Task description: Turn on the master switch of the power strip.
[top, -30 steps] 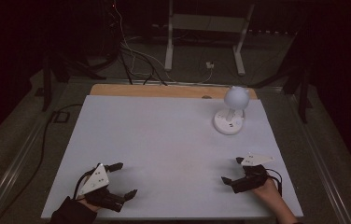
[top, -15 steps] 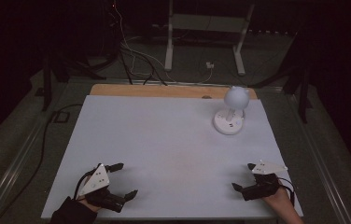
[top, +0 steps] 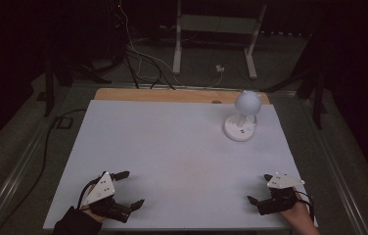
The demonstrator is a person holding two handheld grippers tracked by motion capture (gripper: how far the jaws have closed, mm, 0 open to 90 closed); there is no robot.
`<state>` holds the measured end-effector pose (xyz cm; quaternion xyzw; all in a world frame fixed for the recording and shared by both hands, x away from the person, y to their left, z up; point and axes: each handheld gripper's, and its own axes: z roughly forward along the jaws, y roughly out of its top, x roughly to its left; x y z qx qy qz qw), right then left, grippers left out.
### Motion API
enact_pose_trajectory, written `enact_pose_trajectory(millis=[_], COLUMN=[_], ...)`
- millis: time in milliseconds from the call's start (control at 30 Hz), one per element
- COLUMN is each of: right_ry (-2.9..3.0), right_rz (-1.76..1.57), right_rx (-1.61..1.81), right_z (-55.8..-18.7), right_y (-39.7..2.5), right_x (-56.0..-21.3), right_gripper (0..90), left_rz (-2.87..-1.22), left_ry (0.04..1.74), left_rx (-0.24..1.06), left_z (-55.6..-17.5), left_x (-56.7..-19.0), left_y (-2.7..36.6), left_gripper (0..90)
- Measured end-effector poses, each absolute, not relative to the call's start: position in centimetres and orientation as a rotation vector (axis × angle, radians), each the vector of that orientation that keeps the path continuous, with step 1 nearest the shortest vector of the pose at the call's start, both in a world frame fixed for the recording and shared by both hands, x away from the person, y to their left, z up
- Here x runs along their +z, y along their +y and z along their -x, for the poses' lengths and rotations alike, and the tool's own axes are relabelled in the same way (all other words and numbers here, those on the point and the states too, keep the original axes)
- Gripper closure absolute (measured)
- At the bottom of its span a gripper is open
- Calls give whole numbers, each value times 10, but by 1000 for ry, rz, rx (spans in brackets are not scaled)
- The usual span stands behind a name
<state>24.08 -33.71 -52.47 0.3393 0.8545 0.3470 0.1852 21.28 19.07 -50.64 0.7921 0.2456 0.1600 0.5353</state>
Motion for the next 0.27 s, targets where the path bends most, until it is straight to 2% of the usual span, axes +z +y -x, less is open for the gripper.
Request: enact_pose_trajectory(millis=[267], right_ry=[2404], right_rz=[-950], right_rx=[968], right_z=[-241], right_y=[-338], right_x=[-524], right_gripper=[0], left_rz=[-1889], left_ry=[584], left_rx=[377], left_z=[-213], left_x=[-507], left_y=[191], left_gripper=[3])
